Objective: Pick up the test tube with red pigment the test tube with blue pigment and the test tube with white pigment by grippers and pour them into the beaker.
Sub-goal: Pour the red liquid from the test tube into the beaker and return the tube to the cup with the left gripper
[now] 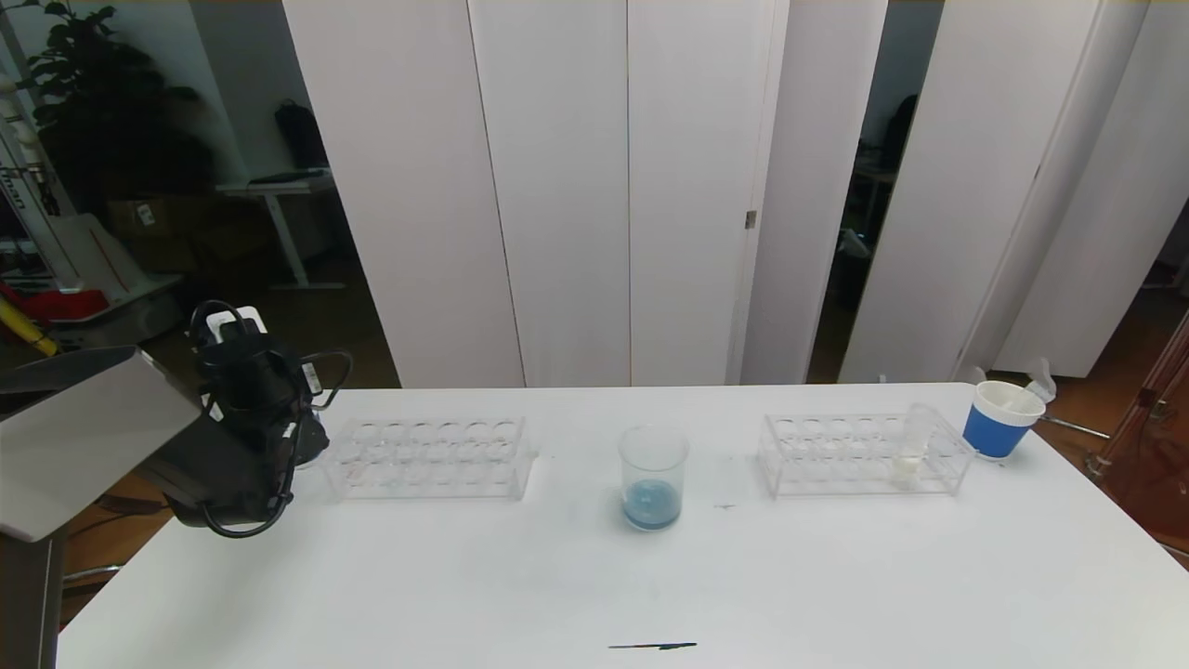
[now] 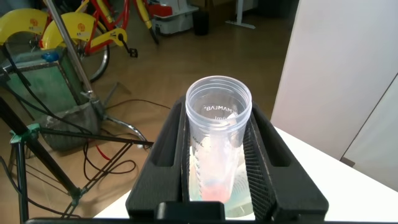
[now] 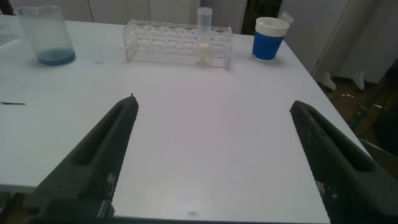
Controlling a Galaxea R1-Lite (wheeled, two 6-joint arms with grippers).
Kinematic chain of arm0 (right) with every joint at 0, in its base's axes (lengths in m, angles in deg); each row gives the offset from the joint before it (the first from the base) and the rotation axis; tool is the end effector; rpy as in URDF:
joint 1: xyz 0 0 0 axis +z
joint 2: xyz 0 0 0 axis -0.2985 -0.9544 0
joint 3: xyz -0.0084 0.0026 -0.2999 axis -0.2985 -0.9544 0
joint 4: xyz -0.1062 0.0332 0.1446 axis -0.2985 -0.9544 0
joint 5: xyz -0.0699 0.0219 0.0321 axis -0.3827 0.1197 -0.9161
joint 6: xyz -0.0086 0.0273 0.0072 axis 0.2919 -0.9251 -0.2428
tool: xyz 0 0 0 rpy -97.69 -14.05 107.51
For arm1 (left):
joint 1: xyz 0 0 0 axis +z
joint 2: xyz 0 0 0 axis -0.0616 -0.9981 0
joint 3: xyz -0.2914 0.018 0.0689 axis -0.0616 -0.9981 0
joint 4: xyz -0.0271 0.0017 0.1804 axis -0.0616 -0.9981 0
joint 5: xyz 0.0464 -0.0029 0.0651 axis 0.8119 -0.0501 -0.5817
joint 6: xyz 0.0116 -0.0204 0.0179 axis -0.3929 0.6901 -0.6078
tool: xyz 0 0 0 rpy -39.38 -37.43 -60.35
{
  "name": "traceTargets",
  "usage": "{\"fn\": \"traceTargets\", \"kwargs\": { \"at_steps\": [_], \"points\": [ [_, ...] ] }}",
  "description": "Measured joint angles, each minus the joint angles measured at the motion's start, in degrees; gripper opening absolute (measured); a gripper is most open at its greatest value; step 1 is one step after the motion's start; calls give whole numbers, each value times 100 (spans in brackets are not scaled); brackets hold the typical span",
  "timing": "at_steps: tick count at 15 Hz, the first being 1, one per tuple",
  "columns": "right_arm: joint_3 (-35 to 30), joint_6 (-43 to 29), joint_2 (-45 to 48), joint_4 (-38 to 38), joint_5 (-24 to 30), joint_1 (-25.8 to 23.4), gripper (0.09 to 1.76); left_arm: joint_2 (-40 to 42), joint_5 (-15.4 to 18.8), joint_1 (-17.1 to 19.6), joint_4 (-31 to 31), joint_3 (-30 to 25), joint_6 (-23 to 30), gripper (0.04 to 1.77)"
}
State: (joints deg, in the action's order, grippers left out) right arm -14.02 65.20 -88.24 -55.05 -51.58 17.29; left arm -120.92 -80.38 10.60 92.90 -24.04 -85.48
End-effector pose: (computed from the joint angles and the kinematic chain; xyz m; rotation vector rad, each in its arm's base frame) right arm -0.0256 0.0006 0.0757 -0.0364 0.0162 0.0191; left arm 0.4323 0.0722 0.0872 0.0411 -0.0186 0.8001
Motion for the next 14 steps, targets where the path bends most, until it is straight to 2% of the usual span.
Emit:
{"fn": "traceTargets", "kwargs": {
  "at_steps": [3, 4, 5, 6, 7, 8, 14],
  "points": [
    [0, 0, 0, -2, 1, 0, 175, 6, 4, -5, -13, -15, -35, 60],
    [0, 0, 0, -2, 0, 0, 175, 6, 4, -10, -49, -17, -38, 72],
    [0, 0, 0, 0, 1, 0, 175, 6, 4, -18, -105, -17, -39, 98],
    [0, 0, 0, 0, 1, 0, 175, 9, 6, -22, -118, -15, -39, 135],
    [0, 0, 0, 0, 4, 0, 175, 6, 4, -33, -121, -2, -39, 163],
    [0, 0, 0, 0, 0, 0, 175, 9, 4, -40, -121, 6, -38, 174],
    [0, 0, 0, -2, 1, 0, 175, 28, 4, -51, -121, 33, -49, 174]
  ]
}}
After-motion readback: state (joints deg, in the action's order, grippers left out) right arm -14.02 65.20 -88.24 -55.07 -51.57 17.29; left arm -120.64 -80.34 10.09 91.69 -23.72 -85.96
